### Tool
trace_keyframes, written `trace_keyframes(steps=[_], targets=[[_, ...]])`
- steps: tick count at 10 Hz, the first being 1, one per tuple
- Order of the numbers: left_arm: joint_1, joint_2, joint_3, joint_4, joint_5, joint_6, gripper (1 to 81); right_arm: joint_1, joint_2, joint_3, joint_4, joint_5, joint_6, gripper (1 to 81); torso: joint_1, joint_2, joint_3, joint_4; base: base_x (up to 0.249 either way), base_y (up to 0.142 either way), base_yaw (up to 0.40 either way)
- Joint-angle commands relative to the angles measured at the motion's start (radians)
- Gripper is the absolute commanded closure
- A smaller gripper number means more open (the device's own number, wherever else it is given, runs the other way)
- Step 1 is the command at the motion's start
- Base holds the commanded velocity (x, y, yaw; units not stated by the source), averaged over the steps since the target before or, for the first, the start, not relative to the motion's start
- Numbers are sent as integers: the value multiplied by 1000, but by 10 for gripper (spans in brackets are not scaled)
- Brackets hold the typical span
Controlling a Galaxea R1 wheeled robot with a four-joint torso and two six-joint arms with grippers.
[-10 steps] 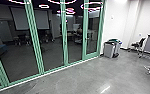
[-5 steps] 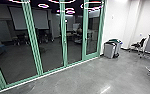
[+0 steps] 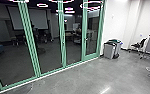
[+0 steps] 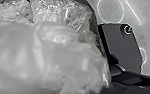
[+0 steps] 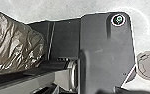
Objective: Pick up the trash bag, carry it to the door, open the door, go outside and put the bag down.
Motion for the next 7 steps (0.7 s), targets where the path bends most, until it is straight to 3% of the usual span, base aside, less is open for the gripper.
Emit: trace_keyframes(steps=[1, 7], targets=[[-58, -3, 4, 9, 48, 4, 811, 52, 2, 1, 7, -58, -7, 10, 0, 0, 0, 0, 133, -70, 0], [-59, -3, 4, 9, 48, 4, 811, 52, 0, 2, 5, -58, -9, 10, 0, 0, 0, 0, 134, -69, 0]])
